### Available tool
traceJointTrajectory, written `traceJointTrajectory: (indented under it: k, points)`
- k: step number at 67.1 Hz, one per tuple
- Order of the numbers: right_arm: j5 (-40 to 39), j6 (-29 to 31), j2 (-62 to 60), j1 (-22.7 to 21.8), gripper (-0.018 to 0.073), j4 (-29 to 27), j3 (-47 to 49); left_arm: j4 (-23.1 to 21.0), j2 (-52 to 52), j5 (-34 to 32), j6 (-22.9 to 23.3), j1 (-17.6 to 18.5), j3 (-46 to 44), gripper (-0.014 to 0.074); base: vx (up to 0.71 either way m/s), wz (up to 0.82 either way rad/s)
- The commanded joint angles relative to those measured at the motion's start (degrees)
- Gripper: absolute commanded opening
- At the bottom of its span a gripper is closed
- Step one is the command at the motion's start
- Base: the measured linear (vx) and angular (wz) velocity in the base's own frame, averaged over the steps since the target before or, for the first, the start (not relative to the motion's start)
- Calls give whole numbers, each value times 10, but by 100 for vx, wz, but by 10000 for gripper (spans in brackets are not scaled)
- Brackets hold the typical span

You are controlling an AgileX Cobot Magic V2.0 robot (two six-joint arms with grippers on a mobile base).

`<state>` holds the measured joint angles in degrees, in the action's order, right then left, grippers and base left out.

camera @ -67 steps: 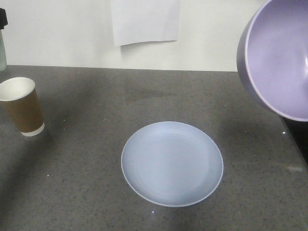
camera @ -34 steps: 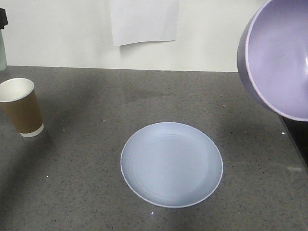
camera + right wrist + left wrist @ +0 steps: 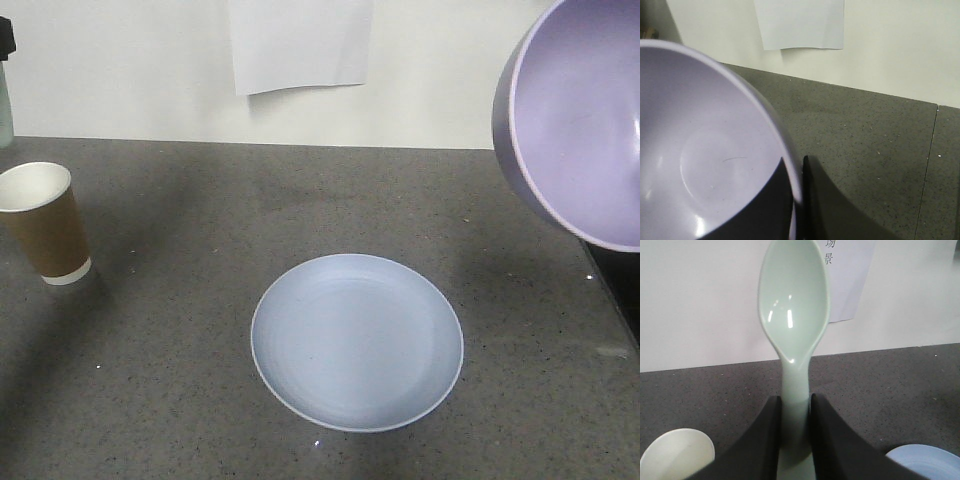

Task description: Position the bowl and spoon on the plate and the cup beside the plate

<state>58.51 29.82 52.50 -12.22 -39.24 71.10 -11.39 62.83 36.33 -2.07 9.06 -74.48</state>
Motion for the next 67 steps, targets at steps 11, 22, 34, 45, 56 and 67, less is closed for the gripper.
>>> traceJointTrajectory:
  k: [11, 22, 34, 45, 56, 67]
  points:
    - [-29, 3, -3, -2, -6, -25, 18, -8, -9, -41, 2, 5, -14, -6, 0, 0]
    - [-29, 3, -3, -2, -6, -25, 18, -8, -9, -41, 2, 5, -14, -6, 0, 0]
    - [-29, 3, -3, -2, -6, -25, 18, -8, -9, -41, 2, 5, -14, -6, 0, 0]
    - [-29, 3, -3, -2, -6, -25, 18, -8, -9, -41, 2, 5, -14, -6, 0, 0]
    - [-29, 3, -3, -2, -6, -25, 18, -8, -9, -41, 2, 5, -14, -6, 0, 0]
    - [-29, 3, -3, -2, -6, -25, 18, -8, -9, -41, 2, 5, -14, -6, 0, 0]
